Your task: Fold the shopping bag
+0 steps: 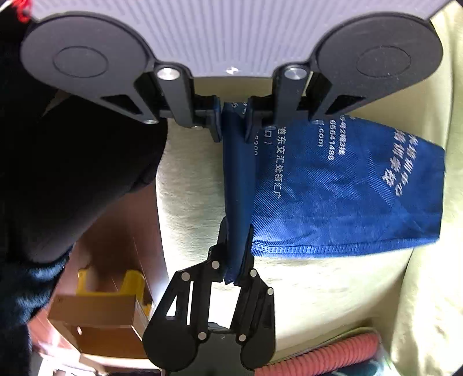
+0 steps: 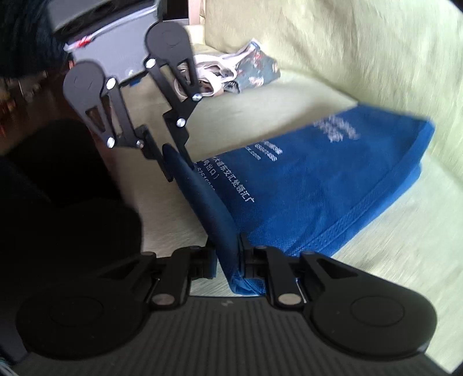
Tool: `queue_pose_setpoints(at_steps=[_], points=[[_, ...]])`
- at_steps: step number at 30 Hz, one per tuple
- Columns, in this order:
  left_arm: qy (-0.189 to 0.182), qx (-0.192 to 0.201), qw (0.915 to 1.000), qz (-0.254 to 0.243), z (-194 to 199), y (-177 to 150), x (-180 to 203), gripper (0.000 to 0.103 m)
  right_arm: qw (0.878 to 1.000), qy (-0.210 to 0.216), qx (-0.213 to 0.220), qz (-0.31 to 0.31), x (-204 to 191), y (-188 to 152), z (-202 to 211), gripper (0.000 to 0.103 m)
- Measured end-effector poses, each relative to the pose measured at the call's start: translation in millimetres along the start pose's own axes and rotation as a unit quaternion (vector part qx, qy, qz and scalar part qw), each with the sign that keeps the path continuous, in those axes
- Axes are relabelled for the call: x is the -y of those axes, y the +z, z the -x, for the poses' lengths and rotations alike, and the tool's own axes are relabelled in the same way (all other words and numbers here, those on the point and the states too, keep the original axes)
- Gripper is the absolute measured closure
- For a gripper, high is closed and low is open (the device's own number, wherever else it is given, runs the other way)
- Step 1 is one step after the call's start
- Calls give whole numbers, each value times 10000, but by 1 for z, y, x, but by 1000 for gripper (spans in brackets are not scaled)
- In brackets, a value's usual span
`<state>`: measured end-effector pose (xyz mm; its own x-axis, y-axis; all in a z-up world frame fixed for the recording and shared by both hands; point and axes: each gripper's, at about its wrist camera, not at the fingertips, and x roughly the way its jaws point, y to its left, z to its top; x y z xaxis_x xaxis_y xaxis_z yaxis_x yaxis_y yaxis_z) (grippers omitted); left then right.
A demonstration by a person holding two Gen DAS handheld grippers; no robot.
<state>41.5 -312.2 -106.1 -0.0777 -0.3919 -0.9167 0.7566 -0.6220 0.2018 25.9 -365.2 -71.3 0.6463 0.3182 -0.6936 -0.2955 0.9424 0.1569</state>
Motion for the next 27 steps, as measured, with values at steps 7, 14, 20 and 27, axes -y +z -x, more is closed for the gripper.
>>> queue_pose_setpoints(at_steps=[7, 14, 20, 27], points=[[-314, -32, 9974, 650, -17, -9, -39, 85, 9816, 1183, -225, -1485, 71, 0, -10, 93], [371, 195, 9949, 914, 1, -18, -43, 63, 9497, 1710, -529, -2569, 117, 1, -26, 99], [935, 853, 9847, 1199, 39, -23, -23, 73, 9338, 1719, -291, -3126, 112, -23, -16, 100], [977, 929, 9800, 1460, 13, -11, -27, 74, 9169, 1825, -229, -3543, 119, -32, -17, 100]])
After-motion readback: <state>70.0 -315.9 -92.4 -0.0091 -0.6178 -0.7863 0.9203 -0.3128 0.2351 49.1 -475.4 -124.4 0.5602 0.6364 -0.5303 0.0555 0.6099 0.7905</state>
